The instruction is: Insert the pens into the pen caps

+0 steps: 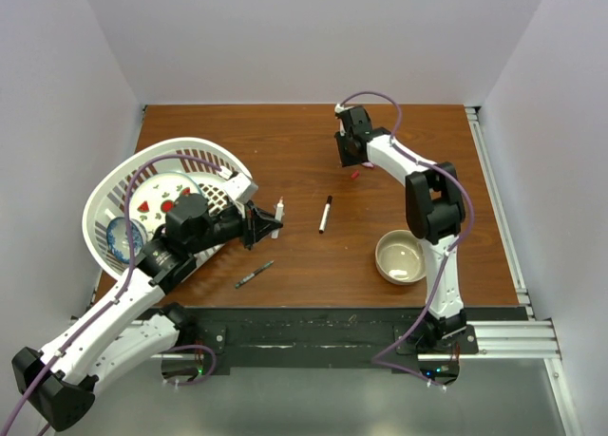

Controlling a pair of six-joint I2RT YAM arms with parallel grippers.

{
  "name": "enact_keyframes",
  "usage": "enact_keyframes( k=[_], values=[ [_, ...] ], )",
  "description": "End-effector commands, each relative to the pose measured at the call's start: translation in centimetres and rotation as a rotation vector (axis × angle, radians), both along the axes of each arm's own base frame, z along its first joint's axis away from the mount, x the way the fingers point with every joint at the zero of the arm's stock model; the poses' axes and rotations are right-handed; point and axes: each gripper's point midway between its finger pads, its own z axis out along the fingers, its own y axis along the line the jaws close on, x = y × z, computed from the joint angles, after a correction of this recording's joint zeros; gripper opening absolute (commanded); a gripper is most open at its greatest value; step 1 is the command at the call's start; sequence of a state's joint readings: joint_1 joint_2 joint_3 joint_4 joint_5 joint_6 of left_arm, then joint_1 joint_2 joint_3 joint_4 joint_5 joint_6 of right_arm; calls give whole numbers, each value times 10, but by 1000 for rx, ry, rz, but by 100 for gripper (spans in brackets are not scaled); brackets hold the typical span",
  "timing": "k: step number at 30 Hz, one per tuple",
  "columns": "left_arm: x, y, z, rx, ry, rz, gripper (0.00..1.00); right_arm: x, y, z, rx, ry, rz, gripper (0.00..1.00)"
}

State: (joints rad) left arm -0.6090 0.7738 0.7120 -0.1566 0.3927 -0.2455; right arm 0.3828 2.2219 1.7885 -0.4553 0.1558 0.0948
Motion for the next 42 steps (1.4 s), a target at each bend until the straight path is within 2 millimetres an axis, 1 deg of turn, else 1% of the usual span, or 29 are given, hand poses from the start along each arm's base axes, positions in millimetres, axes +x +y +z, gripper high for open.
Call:
enact_keyframes(
  k=[1,4,9,11,12,13,16,19,20,21,24,29,31,33,35,36,37,38,39,40,42],
  values=[
    [5,4,10,-7,-43,31,0,6,-5,3,-26,-4,9,27],
    [6,5,10,-6,-42,35,0,0,-6,-2,-20,14,12,26],
    [7,6,10,-4,-46,44,0,-11,-18,-6,-55,35,-12,25],
    [7,6,10,-3,-44,44,0,-14,-20,-3,-57,36,-13,24],
    [7,6,10,-3,-44,44,0,-19,-22,-6,-60,47,-14,25],
    [7,6,10,-3,-45,45,0,-20,-23,-4,-60,45,-12,25],
    [6,6,11,-4,-45,41,0,-26,-27,-6,-72,52,-18,24],
    [5,6,10,-7,-44,43,0,-35,-33,0,-79,67,-40,23],
    [5,7,11,-8,-46,44,0,-37,-32,10,-69,51,-41,23],
    [6,7,11,-8,-47,48,0,-42,-33,9,-63,56,-41,24],
    [5,7,11,-9,-46,45,0,-54,-31,18,-28,58,-28,24],
    [5,7,11,-12,-44,42,0,-73,-30,22,8,79,-17,26],
    [4,7,10,-12,-43,41,0,-81,-30,23,20,85,-7,28],
    [4,7,10,-13,-40,41,0,-82,-27,26,27,73,24,32],
    [4,6,10,-17,-40,39,0,-77,-27,29,5,48,87,36],
    [3,6,9,-18,-37,36,0,-77,-22,28,10,51,118,40],
    [3,6,10,-19,-38,36,0,-76,-23,24,-30,52,196,41],
    [3,6,9,-19,-35,35,0,-74,-20,22,-35,54,236,43],
    [2,6,10,-20,-37,34,0,-76,-21,17,-65,72,282,43],
    [2,6,10,-21,-38,35,0,-77,-25,7,-92,97,294,43],
    [1,6,10,-23,-39,35,0,-78,-24,2,-118,103,356,43]
  ],
)
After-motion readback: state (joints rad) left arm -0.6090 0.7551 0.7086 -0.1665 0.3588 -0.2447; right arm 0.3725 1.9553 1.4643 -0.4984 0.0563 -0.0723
